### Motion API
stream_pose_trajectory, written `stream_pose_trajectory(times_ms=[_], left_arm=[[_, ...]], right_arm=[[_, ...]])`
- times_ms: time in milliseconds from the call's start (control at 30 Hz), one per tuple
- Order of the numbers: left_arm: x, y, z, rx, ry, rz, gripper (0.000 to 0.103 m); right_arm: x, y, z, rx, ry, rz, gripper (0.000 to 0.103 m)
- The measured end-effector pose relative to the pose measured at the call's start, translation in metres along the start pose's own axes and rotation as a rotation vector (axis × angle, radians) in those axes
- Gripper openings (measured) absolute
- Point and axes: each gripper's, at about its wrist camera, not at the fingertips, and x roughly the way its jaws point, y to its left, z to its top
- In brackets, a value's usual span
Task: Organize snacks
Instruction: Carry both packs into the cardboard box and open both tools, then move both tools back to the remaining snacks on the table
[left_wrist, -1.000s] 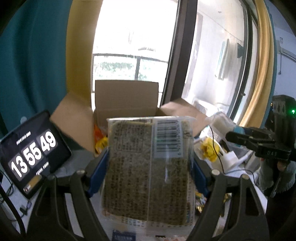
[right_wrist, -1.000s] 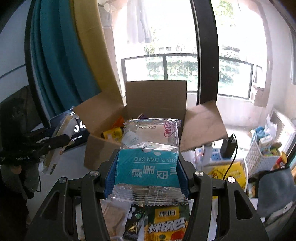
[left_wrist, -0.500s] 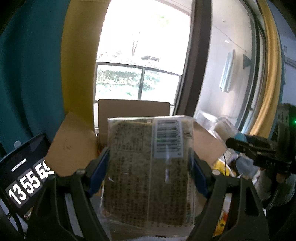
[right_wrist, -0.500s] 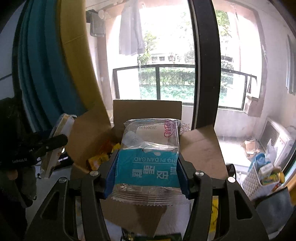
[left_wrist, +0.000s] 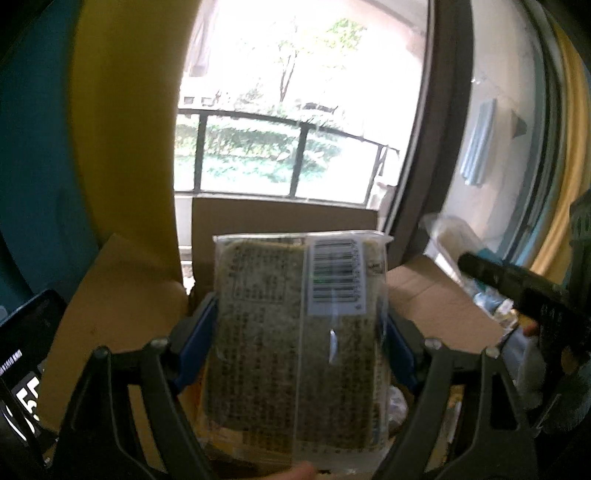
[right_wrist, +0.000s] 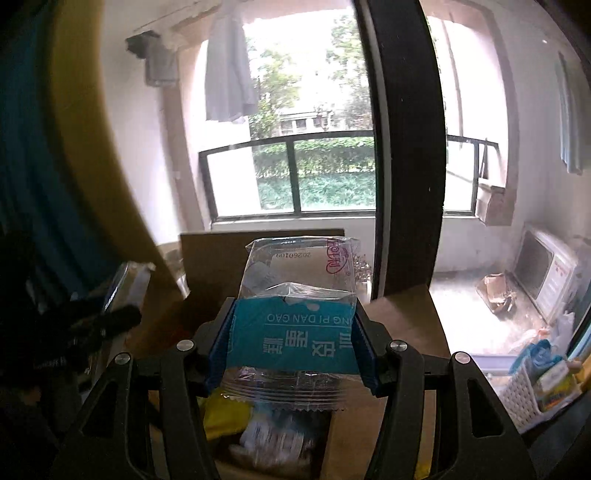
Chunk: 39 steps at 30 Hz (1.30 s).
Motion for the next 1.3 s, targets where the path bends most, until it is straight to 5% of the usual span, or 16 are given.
stream_pose_trajectory(times_ms=[33,100,600,833,1300], left_arm=[[0.004,0.0,0.001,0.009,0.011,0.008,0.094],[0.006,-0.002,0.001,0.016,0.015,0.015,0.098],[-0.035,-0.017,-0.004,0.042,-0.034,0.02,0.099],[-0.067,-0.033,-0.014,0.052,-0.035,-0.045,0.099],[-0.137,-0.072,-0.046,0.143,-0.062,-0.027,0.099]], right_arm=[[0.007,0.0,-0.001,-0.001,0.004,-0.01,0.078],[0.02,-0.003,-0.001,0.005,0.02,-0.021,0.086],[-0.016,0.011,-0.012,-0.061,0.03,-0.01,0.086],[-0.058,0.018,-0.02,-0.047,0.02,0.006,0.086],[-0.138,0.025,-0.046,-0.062,0.003,0.027,0.086]])
